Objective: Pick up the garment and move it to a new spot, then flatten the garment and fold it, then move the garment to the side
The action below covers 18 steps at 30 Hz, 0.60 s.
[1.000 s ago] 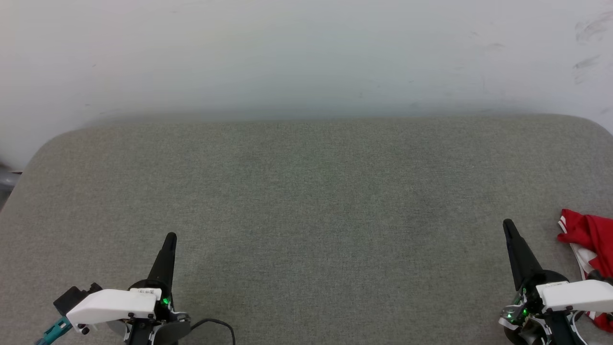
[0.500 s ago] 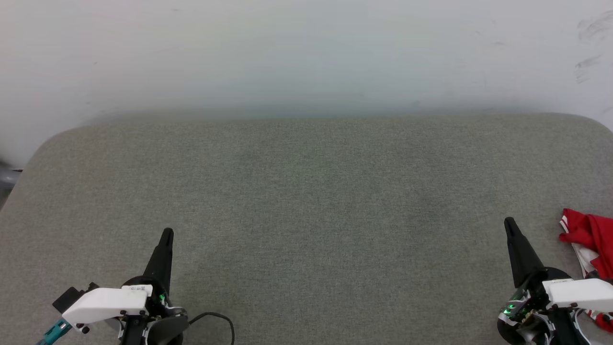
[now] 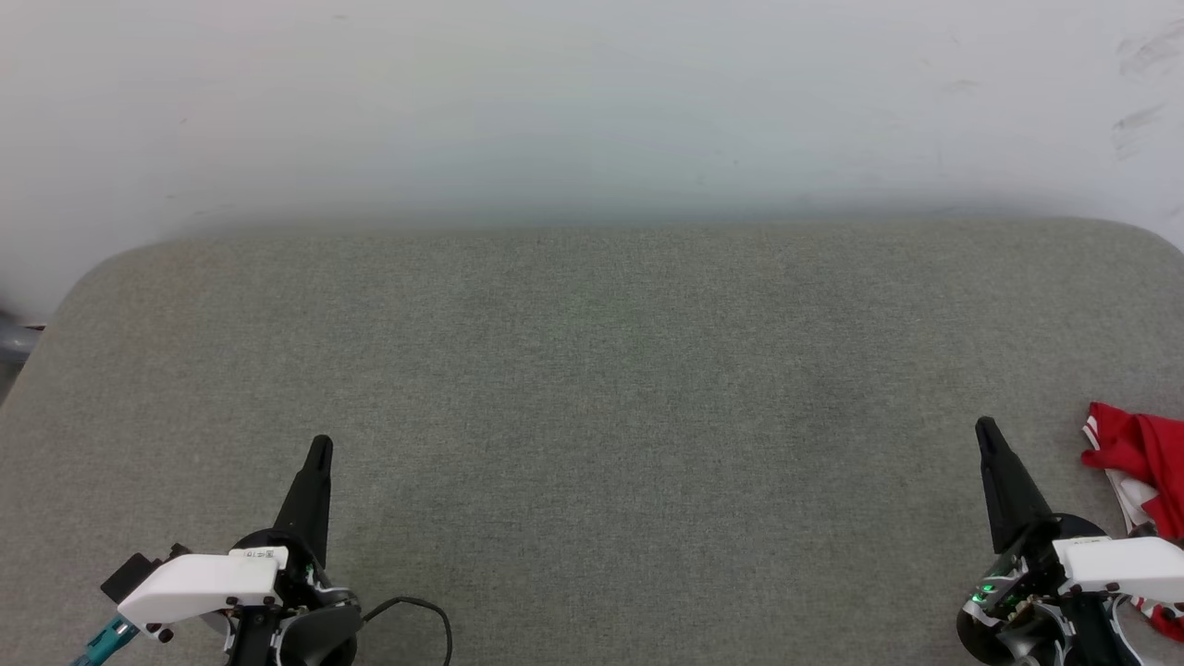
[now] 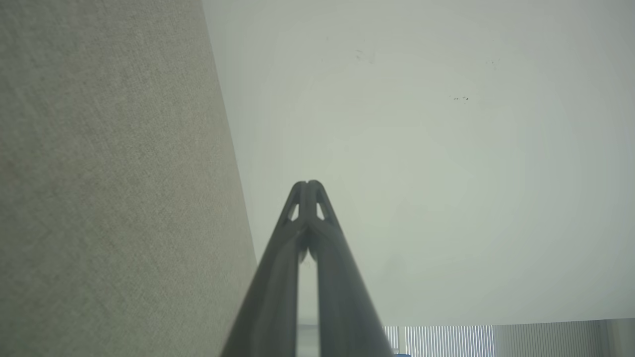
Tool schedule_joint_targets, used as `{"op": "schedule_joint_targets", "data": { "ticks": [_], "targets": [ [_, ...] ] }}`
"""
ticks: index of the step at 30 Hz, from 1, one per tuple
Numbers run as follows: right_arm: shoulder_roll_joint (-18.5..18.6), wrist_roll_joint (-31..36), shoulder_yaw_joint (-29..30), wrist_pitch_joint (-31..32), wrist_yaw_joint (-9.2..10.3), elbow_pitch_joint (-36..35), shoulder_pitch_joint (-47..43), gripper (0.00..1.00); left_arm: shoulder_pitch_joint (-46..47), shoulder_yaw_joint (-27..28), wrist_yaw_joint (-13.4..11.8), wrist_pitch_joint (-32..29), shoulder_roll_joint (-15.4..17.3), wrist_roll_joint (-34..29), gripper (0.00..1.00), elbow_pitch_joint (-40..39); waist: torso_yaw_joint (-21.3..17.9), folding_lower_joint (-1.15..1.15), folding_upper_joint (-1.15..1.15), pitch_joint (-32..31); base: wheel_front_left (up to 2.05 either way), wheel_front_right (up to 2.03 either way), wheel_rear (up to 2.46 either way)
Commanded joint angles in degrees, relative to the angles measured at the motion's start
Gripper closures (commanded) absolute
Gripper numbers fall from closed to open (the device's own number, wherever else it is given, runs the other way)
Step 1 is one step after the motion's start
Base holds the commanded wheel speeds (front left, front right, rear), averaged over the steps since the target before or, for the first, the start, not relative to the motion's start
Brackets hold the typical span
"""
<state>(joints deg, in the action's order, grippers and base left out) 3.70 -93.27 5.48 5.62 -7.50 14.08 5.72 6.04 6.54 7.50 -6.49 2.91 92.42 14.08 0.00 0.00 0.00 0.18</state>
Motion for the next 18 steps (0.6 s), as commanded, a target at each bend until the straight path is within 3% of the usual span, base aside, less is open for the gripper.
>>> {"op": "schedule_joint_targets", "data": {
  "ticks": [1, 18],
  "targets": [
    [-0.1, 0.1, 0.1, 0.2, 0.02, 0.1, 0.9, 1.0, 0.4, 0.2, 0.1, -0.3, -0.1, 0.0, 1.0, 0.0, 0.0, 0.0, 0.0, 0.0, 0.0, 0.0, 0.0],
    [-0.3, 0.3, 0.3, 0.3, 0.02, 0.1, 0.9, 1.0, 0.4, 0.2, 0.1, -0.3, -0.1, 0.0, 1.0, 0.0, 0.0, 0.0, 0.0, 0.0, 0.0, 0.0, 0.0]
  ]
}}
